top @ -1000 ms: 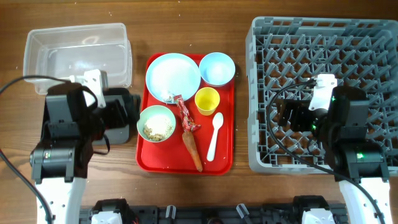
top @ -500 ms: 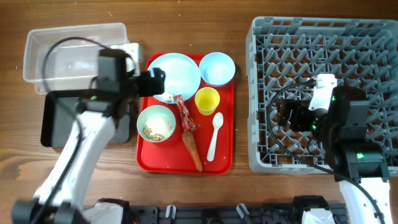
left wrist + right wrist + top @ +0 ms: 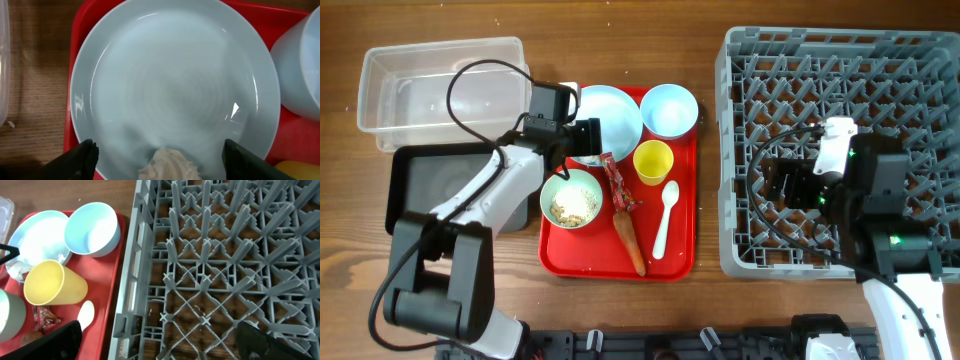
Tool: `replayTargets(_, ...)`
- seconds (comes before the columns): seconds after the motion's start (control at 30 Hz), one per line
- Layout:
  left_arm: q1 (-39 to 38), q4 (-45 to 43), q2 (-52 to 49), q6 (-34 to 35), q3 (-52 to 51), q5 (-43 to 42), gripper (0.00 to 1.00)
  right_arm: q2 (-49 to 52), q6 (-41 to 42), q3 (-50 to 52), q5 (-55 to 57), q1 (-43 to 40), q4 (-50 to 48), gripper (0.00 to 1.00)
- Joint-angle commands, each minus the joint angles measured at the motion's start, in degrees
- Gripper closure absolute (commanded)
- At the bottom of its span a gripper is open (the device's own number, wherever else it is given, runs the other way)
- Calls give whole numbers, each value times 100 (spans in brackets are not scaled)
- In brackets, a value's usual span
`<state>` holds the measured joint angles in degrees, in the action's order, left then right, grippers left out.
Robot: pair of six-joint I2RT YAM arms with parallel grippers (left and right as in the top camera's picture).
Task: Sort waste into correct bins and load items into the dishwasher rack
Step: 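Grasp the white tissue from the plate with the left gripper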
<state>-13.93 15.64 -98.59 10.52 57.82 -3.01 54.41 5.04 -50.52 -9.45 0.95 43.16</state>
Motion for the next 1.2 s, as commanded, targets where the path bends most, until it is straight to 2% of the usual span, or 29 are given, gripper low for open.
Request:
replayTargets(0.0,-28,-24,-173,26,81,74,24,133,-37,-127,-118,-17,-20,0)
replayTargets(0.1,-68,-13,-249,28,79,72,33,164,-39,-127,-118,-17,-20,0)
replayTargets(0.2,-160,26,-308,26,79,74,37,164,-37,-127,-118,-17,-22,0)
replayTargets(0.27,-212,59,-341,26,79,74,45,164,-39,-127,-118,-17,-22,0)
replayTargets(0.4,-273,111,-361,24,68,76,47,164,-37,-127,-118,-17,-22,0)
replayTargets(0.63,-273,247,-361,24,68,120,67,164,-37,-127,-118,-17,-20,0)
replayTargets(1.0,-269,219,-258,24,70,614,83,164,-39,-127,-118,-17,-20,0)
replayTargets(1.17,-262,63,-15,24,72,614,82,164,-35,-127,-118,-17,-22,0)
